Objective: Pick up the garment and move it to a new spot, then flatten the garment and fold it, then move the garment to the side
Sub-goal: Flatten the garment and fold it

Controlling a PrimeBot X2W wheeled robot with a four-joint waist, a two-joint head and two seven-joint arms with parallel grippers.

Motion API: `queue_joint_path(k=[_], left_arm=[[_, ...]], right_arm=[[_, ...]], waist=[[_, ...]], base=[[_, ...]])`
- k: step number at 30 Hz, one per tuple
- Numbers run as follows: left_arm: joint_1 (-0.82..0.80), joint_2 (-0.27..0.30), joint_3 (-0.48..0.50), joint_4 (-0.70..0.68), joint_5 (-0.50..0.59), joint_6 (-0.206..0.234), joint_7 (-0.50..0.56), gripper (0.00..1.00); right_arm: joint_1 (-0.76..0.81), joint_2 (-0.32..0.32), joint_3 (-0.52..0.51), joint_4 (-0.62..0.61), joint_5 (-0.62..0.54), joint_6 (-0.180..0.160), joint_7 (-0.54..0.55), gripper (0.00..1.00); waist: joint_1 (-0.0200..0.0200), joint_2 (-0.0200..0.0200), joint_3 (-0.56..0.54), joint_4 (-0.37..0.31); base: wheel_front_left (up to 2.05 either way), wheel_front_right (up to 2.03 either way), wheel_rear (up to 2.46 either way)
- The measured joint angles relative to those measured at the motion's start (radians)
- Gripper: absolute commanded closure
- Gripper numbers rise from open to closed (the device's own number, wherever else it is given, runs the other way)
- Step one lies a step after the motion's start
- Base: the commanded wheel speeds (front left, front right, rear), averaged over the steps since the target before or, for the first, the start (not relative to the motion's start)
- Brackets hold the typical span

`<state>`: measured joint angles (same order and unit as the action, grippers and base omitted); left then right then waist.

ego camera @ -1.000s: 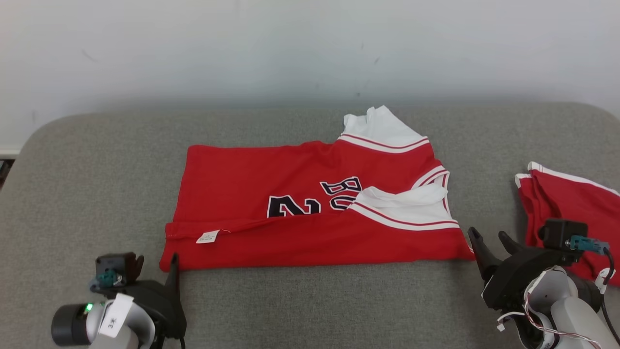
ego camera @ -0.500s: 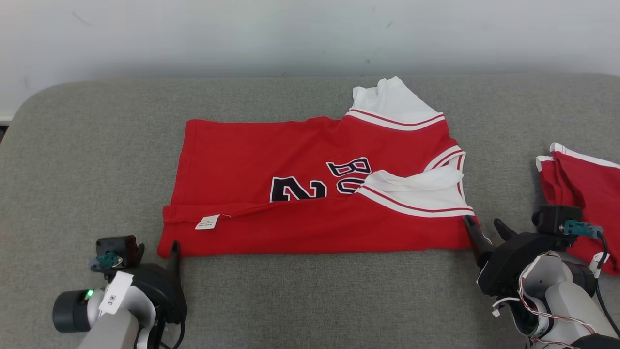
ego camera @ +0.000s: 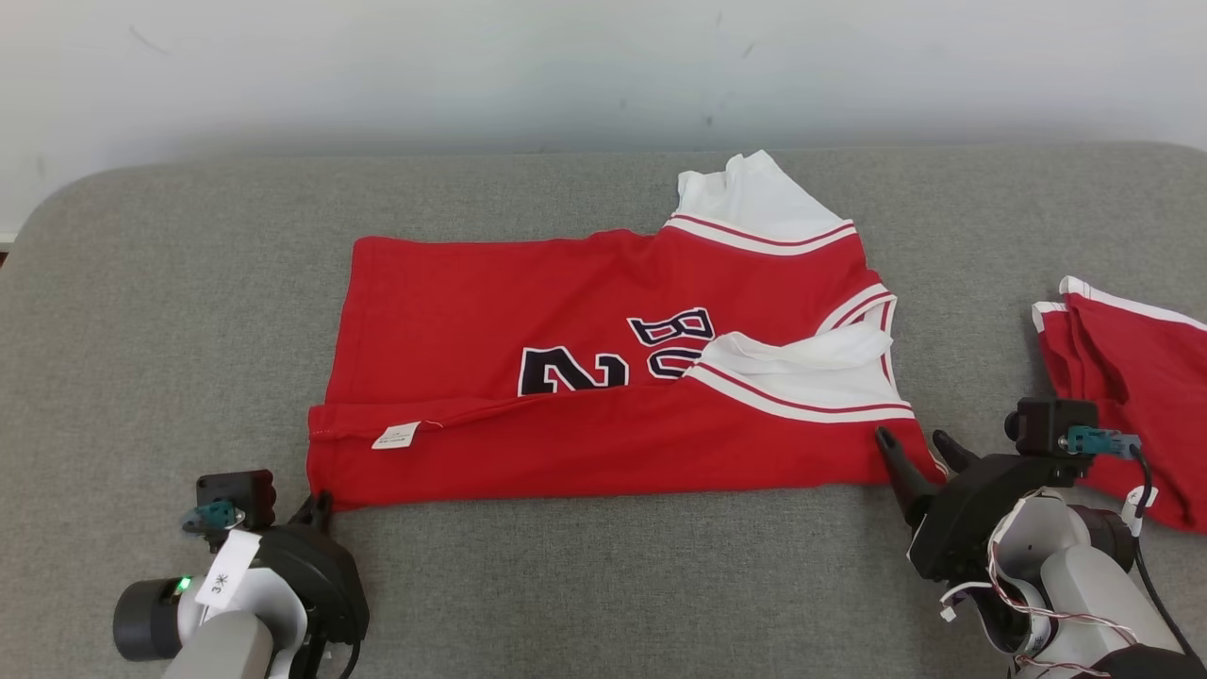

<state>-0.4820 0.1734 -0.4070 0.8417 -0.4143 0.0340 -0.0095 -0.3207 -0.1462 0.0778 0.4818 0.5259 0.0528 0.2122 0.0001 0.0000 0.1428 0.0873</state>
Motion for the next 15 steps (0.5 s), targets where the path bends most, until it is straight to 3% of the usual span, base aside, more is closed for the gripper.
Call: queue_joint_path(k=[5, 9, 13, 15], left_arm=[[-0.001, -0.001, 0.000, 0.012, 0.000, -0.004, 0.000, 1.00], [-0.001, -0.003, 0.000, 0.017, 0.000, -0.008, 0.000, 1.00], [-0.001, -0.006, -0.001, 0.020, 0.000, -0.009, 0.000, 1.00], [-0.001, -0.006, -0.002, 0.022, 0.000, -0.009, 0.000, 1.00]], right_arm=[[0.000, -0.003, 0.012, 0.008, -0.008, 0.000, 0.013, 0.00], [0.003, -0.006, 0.016, 0.020, -0.009, 0.000, 0.026, 0.52], [0.003, -0.006, 0.018, 0.026, -0.016, 0.000, 0.034, 0.53], [0.003, -0.006, 0.017, 0.027, -0.016, 0.000, 0.035, 0.60]], waist=[[-0.0001, 0.0000, -0.003, -0.005], [-0.0001, 0.0000, -0.006, -0.006], [-0.0001, 0.0000, -0.009, -0.005], [-0.0001, 0.0000, -0.011, -0.006]], base=[[0.00, 0.00, 0.00], [0.00, 0.00, 0.00], [0.00, 0.00, 0.00], [0.00, 0.00, 0.00]])
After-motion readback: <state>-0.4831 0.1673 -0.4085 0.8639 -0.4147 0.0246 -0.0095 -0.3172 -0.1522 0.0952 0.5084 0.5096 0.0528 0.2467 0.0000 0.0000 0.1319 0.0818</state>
